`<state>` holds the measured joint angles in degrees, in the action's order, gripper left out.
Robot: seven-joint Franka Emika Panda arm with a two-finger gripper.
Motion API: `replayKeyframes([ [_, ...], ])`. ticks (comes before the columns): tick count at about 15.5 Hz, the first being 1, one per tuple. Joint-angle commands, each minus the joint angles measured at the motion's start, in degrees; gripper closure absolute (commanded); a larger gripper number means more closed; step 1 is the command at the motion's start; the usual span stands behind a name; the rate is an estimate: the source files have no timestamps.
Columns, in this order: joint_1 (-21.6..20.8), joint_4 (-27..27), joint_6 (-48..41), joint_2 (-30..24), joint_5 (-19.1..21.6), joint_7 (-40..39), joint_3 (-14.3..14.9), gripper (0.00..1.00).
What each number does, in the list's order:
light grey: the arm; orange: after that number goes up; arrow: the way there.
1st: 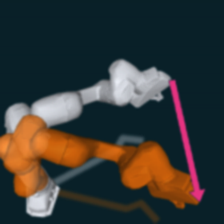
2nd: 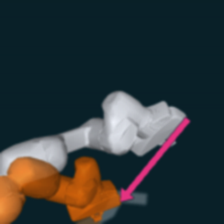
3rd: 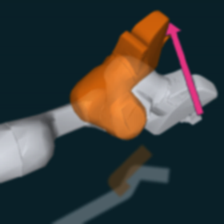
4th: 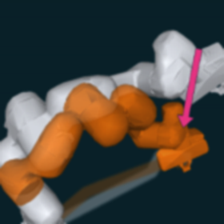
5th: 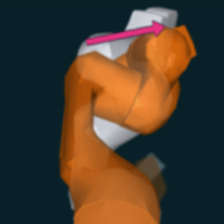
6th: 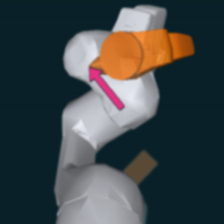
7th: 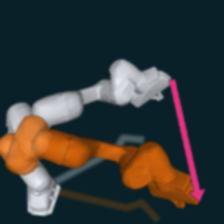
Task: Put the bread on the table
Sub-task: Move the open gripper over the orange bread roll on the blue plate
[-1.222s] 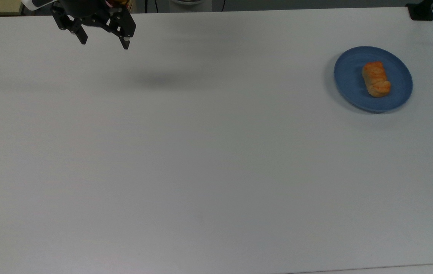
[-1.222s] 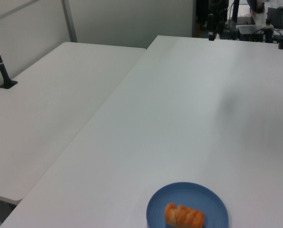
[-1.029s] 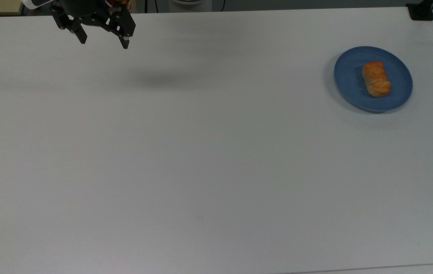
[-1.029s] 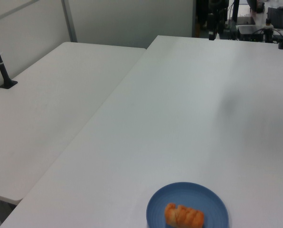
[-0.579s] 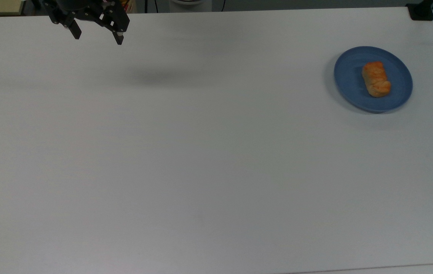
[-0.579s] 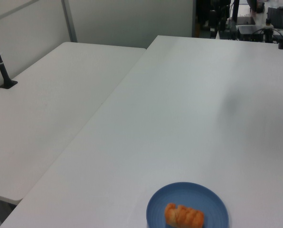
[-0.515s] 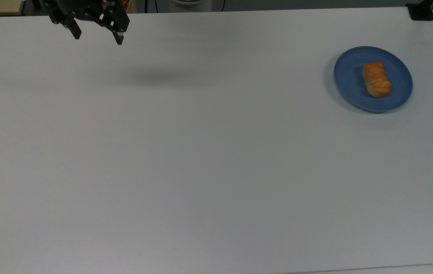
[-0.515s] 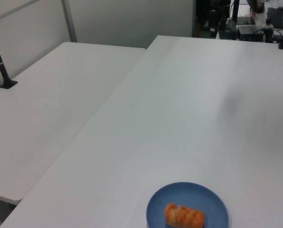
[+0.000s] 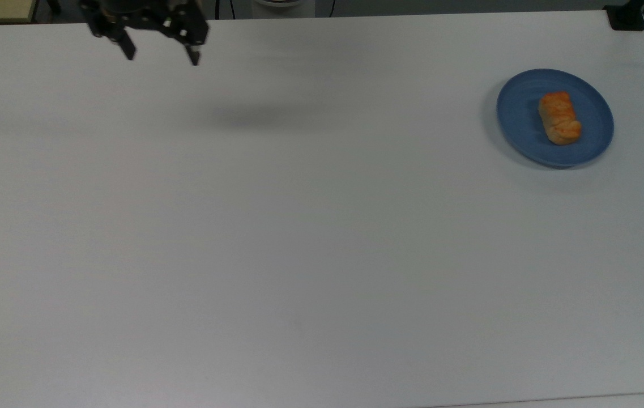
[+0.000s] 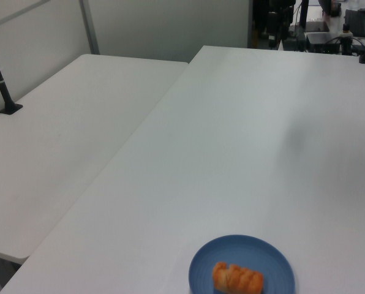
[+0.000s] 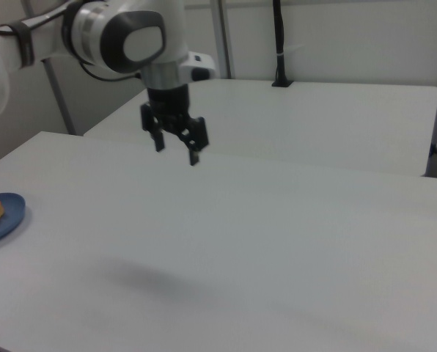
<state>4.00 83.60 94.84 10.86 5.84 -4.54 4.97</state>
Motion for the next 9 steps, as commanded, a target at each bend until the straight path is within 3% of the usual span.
replayKeyframes([
  [1, -5.83, 0.43, 0.26, -1.81, 2.33, 6.71, -1.02, 0.00],
  [6, -21.02, 0.43, 2.54, -0.85, 2.07, 17.35, -1.02, 0.00],
  [9, -30.52, 0.43, 9.29, 1.96, 1.90, 27.80, -1.02, 0.00],
])
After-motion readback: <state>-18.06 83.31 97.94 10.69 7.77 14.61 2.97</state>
